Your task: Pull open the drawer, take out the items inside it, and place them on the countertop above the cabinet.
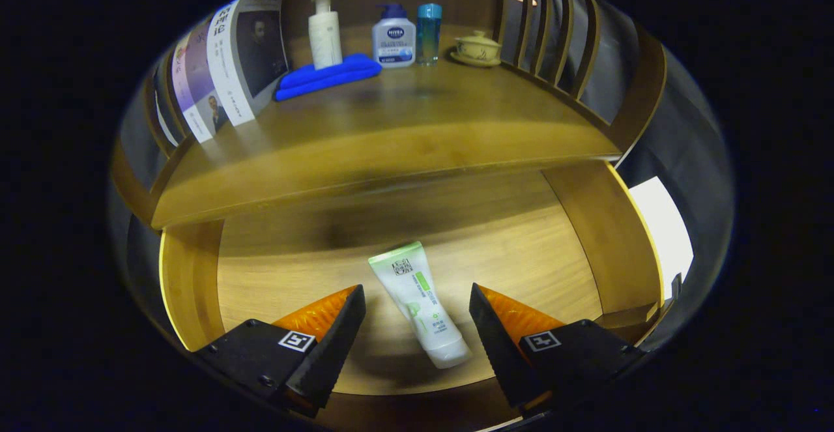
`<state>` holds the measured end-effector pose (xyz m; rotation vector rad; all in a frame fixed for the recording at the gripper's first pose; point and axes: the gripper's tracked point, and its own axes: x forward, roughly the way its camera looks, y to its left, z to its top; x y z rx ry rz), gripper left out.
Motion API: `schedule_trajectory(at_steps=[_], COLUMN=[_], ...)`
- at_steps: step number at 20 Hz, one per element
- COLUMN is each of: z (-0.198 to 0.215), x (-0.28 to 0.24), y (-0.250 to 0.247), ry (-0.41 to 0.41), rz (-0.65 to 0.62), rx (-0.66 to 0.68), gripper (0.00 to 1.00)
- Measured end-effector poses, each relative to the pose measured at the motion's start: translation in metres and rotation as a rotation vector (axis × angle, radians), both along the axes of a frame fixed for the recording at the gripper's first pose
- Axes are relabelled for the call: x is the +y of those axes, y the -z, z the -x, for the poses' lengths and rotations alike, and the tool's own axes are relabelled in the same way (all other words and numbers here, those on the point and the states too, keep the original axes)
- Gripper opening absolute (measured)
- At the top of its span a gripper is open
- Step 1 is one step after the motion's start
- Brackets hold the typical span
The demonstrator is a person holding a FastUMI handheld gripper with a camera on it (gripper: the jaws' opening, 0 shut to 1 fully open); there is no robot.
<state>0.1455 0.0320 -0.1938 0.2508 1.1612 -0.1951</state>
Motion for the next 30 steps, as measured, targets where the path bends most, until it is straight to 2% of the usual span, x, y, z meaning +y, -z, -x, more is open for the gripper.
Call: schedule_trajectory(at_steps=[5,10,18,22,30], z=[0.007,0.014,0.008,0.010,0.018], x=[0.000,0.002,0.001,-0.009,-0.044], y=[0.026,0.040,0.032,0.025,-0.022], ry=[-0.005,-0.002,0.038,0.090,0.182], rz=[-0.020,-0.046,-0.059,-0.069,-0.061], rx=[0.134,0.187,0.096,0.049,-0.061], gripper=[1.00,0.70,0.26,0.26,0.26])
